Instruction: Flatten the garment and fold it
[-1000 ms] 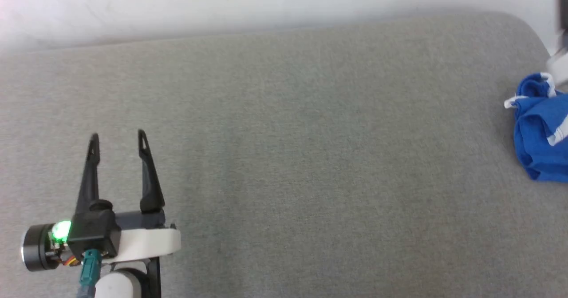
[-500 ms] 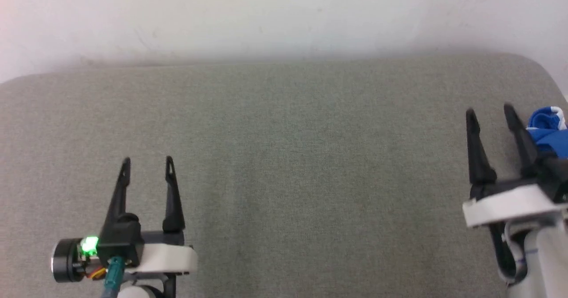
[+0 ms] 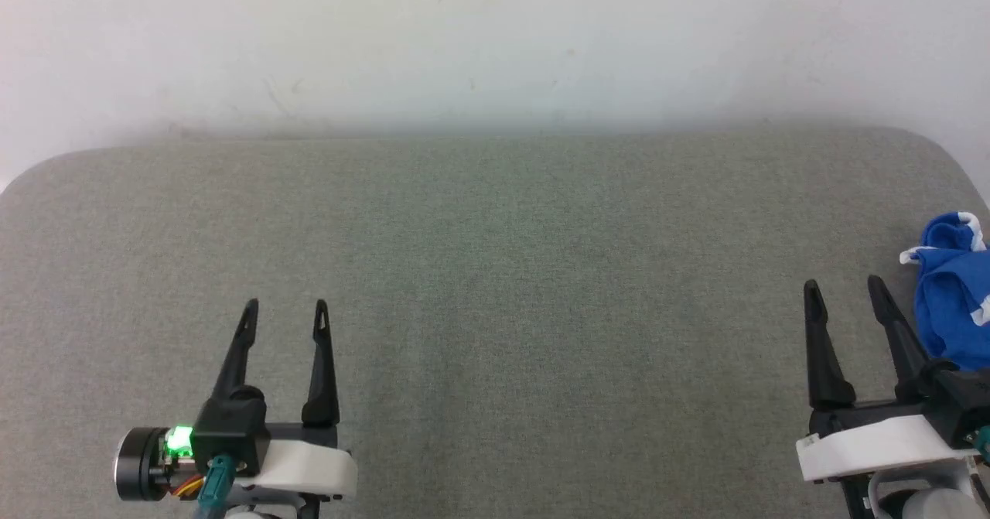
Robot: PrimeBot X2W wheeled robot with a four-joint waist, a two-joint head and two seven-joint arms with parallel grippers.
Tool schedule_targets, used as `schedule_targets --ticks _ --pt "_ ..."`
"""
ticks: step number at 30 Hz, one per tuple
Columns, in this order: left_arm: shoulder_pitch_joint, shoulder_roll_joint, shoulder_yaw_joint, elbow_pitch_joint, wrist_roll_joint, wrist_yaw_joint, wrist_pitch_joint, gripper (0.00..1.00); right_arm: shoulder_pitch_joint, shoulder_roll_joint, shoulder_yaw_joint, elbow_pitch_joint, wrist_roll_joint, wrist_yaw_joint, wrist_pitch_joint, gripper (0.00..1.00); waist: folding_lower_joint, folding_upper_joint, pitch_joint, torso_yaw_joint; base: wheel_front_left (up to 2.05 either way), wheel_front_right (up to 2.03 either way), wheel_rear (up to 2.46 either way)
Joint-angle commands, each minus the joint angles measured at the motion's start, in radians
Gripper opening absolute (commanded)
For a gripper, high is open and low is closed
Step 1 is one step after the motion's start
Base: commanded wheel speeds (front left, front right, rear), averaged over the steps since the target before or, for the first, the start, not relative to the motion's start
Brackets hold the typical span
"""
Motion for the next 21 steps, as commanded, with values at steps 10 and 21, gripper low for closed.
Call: schedule_targets --ticks 10,21 --pt "-0.002 -0.003 0.003 0.001 0.002 -0.007 0.014 0.0 0.0 0.001 0.004 0.0 -0.005 0.0 0.014 0.0 0.0 0.0 -0.001 -0.002 0.0 0.0 0.0" --pt "-0.004 -0.009 0.011 0.002 0.005 -0.018 0.037 0.0 -0.001 0.002 0.012 -0.003 -0.014 0.0 0.036 0.0 0.0 0.0 -0.003 -0.004 0.0 0.0 0.0"
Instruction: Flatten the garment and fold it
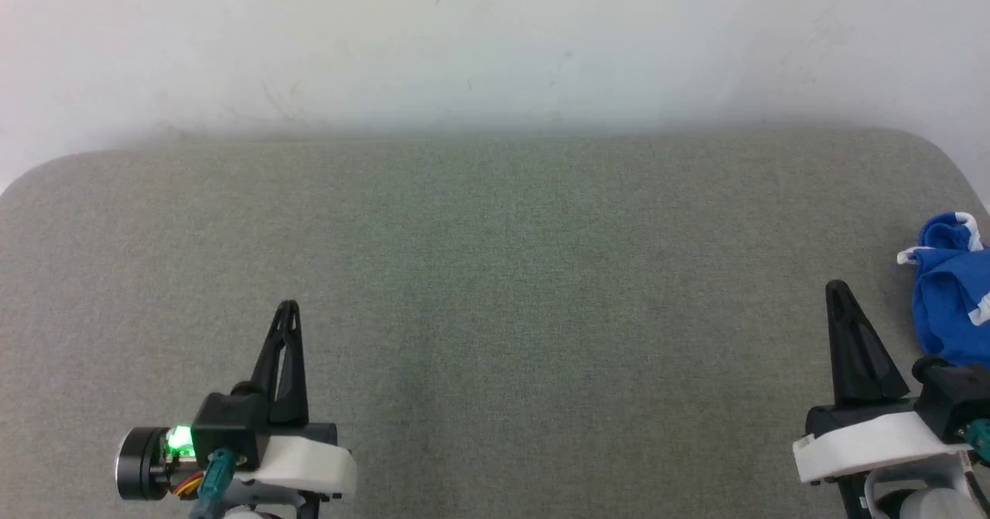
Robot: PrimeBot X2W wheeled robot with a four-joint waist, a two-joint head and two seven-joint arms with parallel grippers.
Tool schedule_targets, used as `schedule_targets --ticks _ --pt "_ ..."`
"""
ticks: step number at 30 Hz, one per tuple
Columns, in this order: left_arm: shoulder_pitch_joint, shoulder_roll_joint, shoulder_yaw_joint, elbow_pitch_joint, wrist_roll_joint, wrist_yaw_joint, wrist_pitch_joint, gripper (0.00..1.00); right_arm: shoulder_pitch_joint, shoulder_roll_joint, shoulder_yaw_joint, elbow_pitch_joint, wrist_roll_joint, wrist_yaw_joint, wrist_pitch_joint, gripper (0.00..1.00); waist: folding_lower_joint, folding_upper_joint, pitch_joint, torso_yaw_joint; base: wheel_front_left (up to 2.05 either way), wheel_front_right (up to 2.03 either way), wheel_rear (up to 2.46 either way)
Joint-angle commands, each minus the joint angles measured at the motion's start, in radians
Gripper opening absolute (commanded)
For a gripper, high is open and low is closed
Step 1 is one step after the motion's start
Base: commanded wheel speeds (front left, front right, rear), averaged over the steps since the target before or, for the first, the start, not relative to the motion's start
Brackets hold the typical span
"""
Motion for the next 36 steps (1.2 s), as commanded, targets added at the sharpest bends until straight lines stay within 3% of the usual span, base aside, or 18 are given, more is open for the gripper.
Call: schedule_targets --ticks 1,36 --pt "-0.003 -0.006 0.007 0.002 0.005 -0.008 0.006 0.0 -0.002 0.002 0.006 -0.003 -0.008 0.0 0.008 0.0 0.0 0.0 0.0 0.0 0.0 0.0 0.0" --pt "-0.008 -0.025 0.032 0.005 0.014 -0.042 0.075 0.0 -0.007 0.005 0.03 -0.011 -0.036 0.0 0.077 0.0 0.0 0.0 -0.005 -0.007 0.0 0.0 0.0"
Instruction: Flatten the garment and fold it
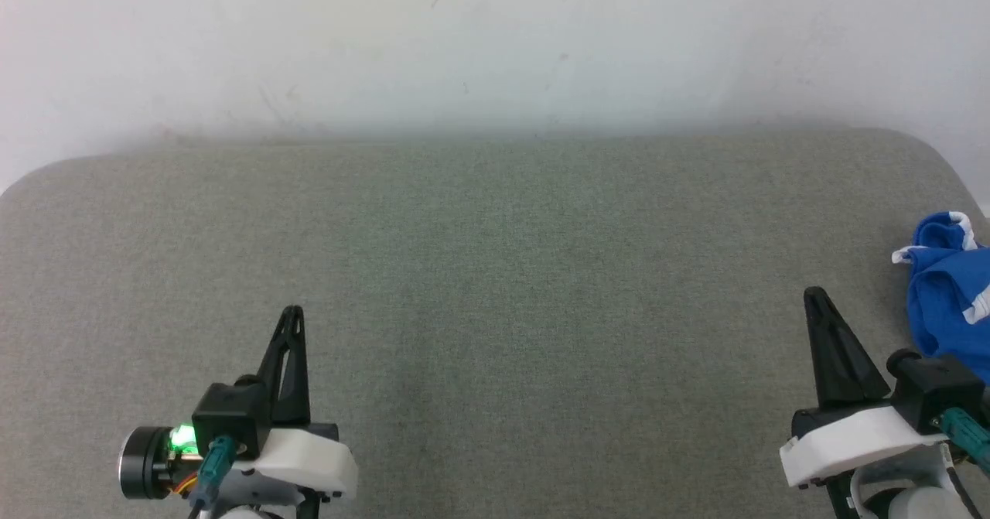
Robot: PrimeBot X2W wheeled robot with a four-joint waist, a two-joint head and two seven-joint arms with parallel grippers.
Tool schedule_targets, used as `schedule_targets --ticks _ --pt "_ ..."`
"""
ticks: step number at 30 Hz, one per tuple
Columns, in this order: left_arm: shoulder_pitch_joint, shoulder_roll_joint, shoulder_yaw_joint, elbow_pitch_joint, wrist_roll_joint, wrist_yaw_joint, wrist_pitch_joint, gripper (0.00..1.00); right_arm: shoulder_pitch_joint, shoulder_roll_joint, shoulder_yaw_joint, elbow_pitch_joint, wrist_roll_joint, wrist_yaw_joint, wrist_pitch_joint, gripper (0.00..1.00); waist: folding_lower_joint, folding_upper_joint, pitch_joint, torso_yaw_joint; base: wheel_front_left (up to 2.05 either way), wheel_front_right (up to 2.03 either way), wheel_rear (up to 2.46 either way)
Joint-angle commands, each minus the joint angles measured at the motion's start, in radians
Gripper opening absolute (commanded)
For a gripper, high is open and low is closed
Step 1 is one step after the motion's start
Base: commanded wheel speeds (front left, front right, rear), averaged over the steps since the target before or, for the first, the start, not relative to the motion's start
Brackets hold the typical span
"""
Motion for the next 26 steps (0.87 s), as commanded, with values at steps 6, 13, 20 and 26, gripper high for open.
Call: schedule_targets --ticks 6,13,20,26 --pt "-0.008 -0.008 0.011 0.004 0.012 -0.013 0.015 0.0 -0.007 0.004 0.008 -0.006 -0.014 -0.001 0.015 0.0 0.0 0.0 -0.001 -0.001 0.0 0.0 0.0" --pt "-0.009 -0.012 0.016 0.005 0.014 -0.02 0.03 0.0 -0.008 0.005 0.013 -0.007 -0.019 -0.001 0.029 0.0 0.0 0.0 -0.002 -0.002 0.0 0.0 0.0" --pt "-0.01 -0.016 0.022 0.006 0.016 -0.027 0.044 0.0 -0.009 0.005 0.019 -0.008 -0.025 -0.001 0.043 0.0 0.0 0.0 -0.003 -0.004 0.0 0.0 0.0" --pt "-0.011 -0.019 0.026 0.006 0.017 -0.032 0.056 0.0 -0.01 0.006 0.023 -0.01 -0.03 -0.001 0.055 0.0 0.0 0.0 -0.004 -0.005 0.0 0.0 0.0"
